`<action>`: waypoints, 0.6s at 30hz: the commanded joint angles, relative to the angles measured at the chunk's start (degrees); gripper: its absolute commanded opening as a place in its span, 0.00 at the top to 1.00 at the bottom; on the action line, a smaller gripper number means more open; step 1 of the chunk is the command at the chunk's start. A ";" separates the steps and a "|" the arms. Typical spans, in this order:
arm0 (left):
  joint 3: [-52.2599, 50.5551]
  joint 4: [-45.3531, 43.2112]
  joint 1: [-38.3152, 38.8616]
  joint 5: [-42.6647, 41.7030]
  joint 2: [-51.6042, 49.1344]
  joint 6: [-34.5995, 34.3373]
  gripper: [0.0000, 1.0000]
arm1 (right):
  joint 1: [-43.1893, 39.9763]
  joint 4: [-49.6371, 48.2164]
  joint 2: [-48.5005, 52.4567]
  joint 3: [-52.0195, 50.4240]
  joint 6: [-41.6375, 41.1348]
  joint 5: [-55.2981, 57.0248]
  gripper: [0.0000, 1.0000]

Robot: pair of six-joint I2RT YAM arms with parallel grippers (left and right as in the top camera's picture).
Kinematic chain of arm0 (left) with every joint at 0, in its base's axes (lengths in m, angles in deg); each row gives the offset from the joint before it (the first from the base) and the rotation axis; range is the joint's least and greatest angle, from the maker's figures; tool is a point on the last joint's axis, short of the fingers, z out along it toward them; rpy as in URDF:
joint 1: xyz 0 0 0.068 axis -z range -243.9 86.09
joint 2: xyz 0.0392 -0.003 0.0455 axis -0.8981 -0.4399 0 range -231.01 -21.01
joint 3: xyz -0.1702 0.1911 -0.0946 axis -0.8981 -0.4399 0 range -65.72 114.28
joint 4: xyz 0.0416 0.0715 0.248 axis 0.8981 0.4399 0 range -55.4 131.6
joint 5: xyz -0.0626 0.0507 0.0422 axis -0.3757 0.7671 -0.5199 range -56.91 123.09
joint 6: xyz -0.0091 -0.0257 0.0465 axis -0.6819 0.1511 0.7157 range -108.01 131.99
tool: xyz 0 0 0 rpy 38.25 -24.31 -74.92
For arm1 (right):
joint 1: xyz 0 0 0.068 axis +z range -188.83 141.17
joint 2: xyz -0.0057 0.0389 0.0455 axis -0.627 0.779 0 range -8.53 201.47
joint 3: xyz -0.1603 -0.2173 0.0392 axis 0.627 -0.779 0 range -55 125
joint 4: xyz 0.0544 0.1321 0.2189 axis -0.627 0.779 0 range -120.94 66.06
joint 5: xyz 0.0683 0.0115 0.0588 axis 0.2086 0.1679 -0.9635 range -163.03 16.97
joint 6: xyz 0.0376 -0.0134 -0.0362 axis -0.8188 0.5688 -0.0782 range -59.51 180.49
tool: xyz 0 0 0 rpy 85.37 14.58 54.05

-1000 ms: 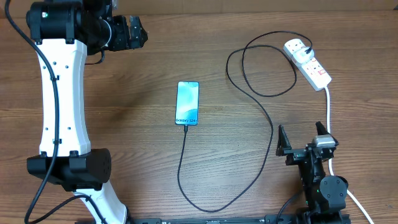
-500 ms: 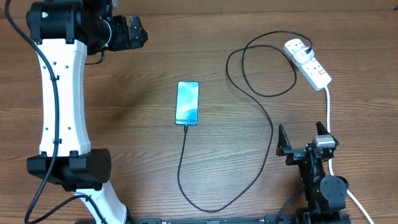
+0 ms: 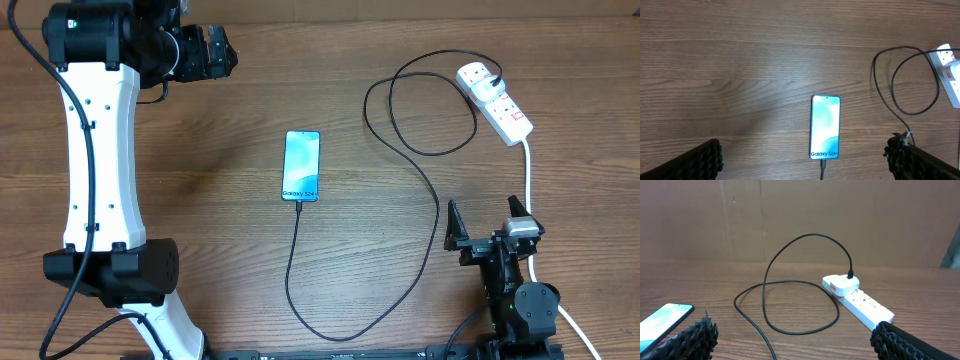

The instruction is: Plug charger to phone and switch on socket

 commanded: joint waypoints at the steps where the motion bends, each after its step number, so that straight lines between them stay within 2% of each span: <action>1: 0.07 -0.22 0.04 0.26 -0.24 0.90 0.00 | -0.28 -0.37 -0.57 -0.59 0.11 0.07 0.00; 13: 0.07 -0.17 0.07 0.33 -0.24 0.92 0.00 | -0.28 -0.37 -0.57 -0.59 0.11 0.09 0.00; 18: -0.13 -0.11 0.04 5.49 0.42 1.75 0.00 | -0.28 -0.37 -0.57 -0.59 0.11 0.09 0.00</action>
